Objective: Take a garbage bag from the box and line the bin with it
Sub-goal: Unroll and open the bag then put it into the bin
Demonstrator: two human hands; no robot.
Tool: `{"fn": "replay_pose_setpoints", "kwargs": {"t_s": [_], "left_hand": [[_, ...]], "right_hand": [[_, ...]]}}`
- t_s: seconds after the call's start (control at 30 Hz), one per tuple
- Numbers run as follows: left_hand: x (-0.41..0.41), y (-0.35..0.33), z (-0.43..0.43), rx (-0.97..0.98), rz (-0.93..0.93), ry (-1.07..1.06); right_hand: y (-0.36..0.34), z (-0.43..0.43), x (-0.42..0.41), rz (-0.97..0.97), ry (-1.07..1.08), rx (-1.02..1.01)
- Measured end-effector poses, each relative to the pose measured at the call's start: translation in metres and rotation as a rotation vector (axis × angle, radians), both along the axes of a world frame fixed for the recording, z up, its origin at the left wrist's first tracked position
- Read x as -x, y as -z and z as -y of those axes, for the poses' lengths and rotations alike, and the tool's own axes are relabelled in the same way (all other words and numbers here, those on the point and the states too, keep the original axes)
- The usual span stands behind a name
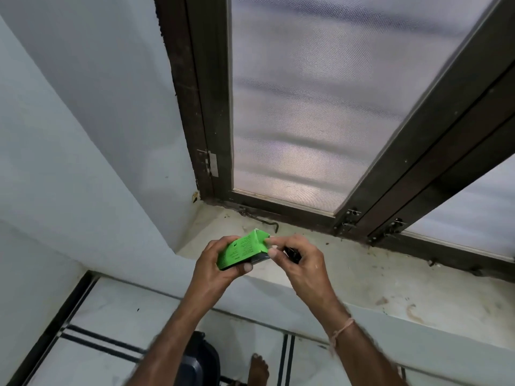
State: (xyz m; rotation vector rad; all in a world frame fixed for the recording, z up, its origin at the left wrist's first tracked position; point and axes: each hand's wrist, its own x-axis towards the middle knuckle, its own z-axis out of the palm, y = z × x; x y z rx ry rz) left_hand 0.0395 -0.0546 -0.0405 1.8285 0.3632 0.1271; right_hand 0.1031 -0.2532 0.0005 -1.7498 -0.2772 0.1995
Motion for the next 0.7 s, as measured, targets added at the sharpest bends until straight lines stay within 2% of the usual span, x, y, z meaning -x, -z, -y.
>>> {"fn": "replay_pose_setpoints", "kwargs": {"t_s": [0.1, 0.17, 0.23, 0.27, 0.33, 0.4, 0.53, 0.7], "left_hand": [[0.004, 0.001, -0.003, 0.021, 0.002, -0.006], [0.006, 0.001, -0.004, 0.033, -0.004, -0.002], [0.008, 0.000, -0.006, 0.025, -0.012, 0.021], [0.008, -0.001, -0.007, 0.012, -0.016, 0.035], [0.009, -0.003, -0.009, -0.015, -0.020, 0.041], [0.008, -0.003, -0.011, -0.034, -0.028, 0.046], [0.008, -0.005, -0.013, -0.082, -0.016, 0.085], [0.008, -0.005, -0.015, -0.141, -0.025, 0.122]], "right_hand": [[-0.001, 0.006, 0.002, -0.027, 0.103, 0.070], [-0.006, 0.011, 0.001, -0.224, 0.194, 0.136], [-0.009, 0.017, -0.001, -0.454, 0.168, 0.055], [-0.011, 0.020, -0.002, -0.506, 0.136, -0.021], [-0.017, 0.024, -0.004, -0.499, 0.075, -0.136], [-0.022, 0.025, -0.005, -0.453, 0.011, -0.150], [-0.023, 0.021, -0.005, -0.270, -0.138, 0.044], [-0.024, 0.017, -0.011, -0.234, -0.251, 0.120]]}}
